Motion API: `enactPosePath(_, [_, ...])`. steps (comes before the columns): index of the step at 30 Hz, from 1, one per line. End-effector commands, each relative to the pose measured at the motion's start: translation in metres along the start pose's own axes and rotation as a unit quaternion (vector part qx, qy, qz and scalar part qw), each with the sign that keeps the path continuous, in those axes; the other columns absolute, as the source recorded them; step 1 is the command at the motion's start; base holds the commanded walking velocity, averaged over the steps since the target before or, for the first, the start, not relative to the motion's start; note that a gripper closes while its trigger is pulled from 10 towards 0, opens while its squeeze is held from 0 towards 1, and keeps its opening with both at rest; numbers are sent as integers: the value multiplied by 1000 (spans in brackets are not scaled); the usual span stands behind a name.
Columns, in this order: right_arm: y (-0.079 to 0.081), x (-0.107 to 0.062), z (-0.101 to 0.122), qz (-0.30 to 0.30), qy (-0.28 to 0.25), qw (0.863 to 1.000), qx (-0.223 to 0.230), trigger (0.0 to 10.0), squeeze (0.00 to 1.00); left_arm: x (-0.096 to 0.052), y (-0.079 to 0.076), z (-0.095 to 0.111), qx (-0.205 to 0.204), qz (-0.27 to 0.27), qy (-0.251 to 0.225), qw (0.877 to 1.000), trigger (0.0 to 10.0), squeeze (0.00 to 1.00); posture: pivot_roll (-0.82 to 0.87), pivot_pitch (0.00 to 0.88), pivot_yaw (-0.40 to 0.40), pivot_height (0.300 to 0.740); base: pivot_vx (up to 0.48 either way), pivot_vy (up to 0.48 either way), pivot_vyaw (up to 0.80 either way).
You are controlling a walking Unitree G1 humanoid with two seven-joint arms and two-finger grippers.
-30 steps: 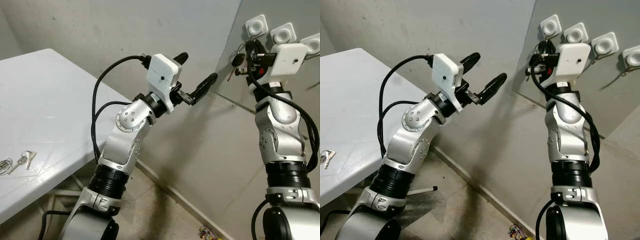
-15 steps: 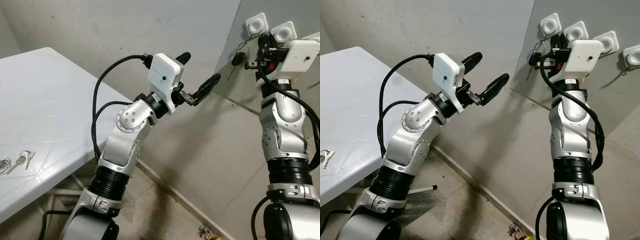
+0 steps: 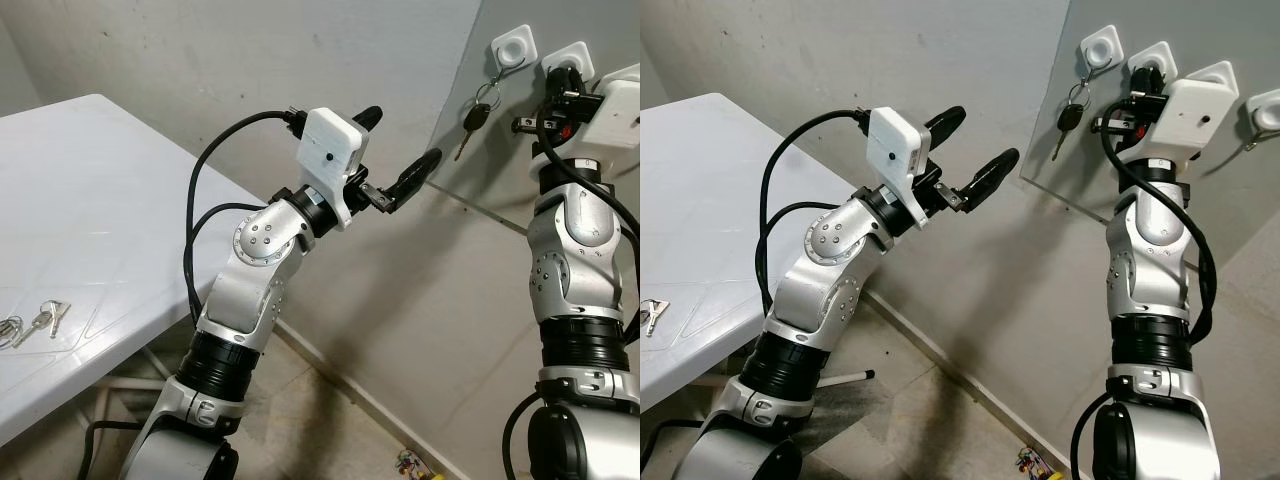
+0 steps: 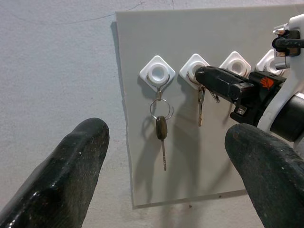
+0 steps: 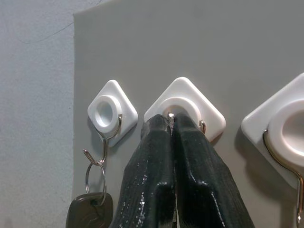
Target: Hang keys on a hook
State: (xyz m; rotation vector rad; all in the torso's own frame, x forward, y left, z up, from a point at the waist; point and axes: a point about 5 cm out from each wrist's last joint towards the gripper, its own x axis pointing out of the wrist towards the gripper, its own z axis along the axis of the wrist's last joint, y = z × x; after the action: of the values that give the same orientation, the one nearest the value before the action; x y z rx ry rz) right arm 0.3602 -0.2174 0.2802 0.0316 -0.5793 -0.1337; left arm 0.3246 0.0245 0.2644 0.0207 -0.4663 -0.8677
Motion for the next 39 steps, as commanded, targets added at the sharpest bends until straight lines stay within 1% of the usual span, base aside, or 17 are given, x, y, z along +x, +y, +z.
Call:
enactPosePath(1, [-9,-4,-4,-18,13,1000,8,10000,0,2,-4,5,3,-11,-8,1000,10000,0,-27,66,-75,711,0,0,0])
enactPosePath(10, [-9,-7,-10,-11,34,999,-3,10000,0,2,-3,6,4,-8,-9,1000,10000,0,-27,69,-76,711,0,0,0])
enactPosePath(14, [-5,-10,-16,0,57,998,-5,10000,0,2,-1,7,4,-4,-11,1000,10000,0,-27,69,-76,711,0,0,0])
enactPosePath(22, [-1,-9,-17,0,63,998,2,10000,0,2,-1,7,4,0,-12,1000,10000,0,-23,70,-81,711,0,0,0])
enactPosePath(24, [2,-9,-15,9,61,998,6,10000,0,2,0,8,4,0,-13,1000,10000,0,-23,70,-84,711,0,0,0])
enactPosePath(27, [6,-9,-13,20,55,998,29,10000,0,1,0,8,3,2,-13,1000,10000,0,-22,69,-84,711,0,0,0])
enactPosePath(29, [9,-9,-12,34,55,998,27,10000,0,1,1,8,2,4,-15,1000,10000,0,-21,67,-85,711,0,0,0])
enactPosePath(30, [9,-9,-12,34,55,998,27,10000,0,1,1,8,2,4,-15,1000,10000,0,-21,67,-85,711,0,0,0])
enactPosePath(32, [11,-8,-11,33,54,997,46,10000,0,1,1,9,3,4,-15,1000,10000,0,-21,67,-85,711,0,0,0])
enactPosePath(36, [11,-8,-11,33,54,997,54,10000,0,1,1,8,3,6,-16,1000,10000,0,-19,66,-89,711,0,0,0])
enactPosePath(38, [11,-8,-12,27,58,995,74,10000,0,1,0,8,1,7,-16,1000,10000,0,-18,65,-89,711,0,0,0])
enactPosePath(39, [11,-8,-12,27,58,995,74,10000,0,1,0,8,1,7,-16,1000,10000,0,-18,65,-89,711,0,0,0])
